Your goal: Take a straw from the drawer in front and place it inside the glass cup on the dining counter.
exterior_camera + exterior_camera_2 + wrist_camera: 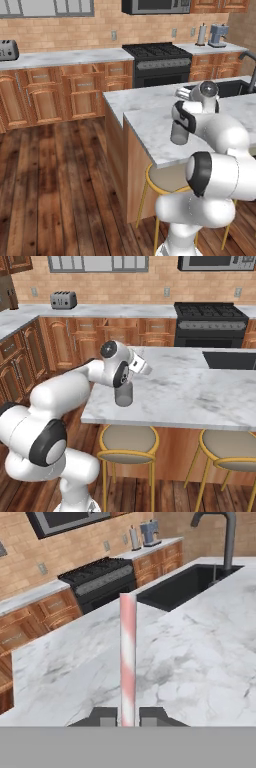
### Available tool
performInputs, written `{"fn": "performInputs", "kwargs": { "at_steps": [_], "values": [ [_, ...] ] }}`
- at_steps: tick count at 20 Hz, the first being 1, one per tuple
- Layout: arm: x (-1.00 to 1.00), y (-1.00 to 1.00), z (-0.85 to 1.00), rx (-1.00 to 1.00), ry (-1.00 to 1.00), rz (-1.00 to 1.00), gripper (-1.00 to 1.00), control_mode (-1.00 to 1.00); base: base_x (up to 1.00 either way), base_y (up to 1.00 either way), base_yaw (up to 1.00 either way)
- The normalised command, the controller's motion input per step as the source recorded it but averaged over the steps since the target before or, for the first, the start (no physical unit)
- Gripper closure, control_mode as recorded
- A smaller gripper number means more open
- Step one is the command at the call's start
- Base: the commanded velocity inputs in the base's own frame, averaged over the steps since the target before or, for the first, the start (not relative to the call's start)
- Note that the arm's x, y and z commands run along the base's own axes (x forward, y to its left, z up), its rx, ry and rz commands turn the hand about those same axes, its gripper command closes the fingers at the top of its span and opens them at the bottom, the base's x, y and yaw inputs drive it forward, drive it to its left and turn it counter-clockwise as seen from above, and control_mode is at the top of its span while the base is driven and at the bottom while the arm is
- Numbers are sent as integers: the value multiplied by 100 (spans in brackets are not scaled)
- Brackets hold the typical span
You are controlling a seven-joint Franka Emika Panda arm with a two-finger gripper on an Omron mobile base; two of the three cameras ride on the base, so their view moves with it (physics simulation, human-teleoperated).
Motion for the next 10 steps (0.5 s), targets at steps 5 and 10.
{"fn": "performInputs", "kwargs": {
  "at_steps": [5,10],
  "values": [
    [0,6,55,0,9,-10,100,-100,0,0,0],
    [-19,6,28,-1,3,-6,100,-100,0,0,0]
  ]
}}
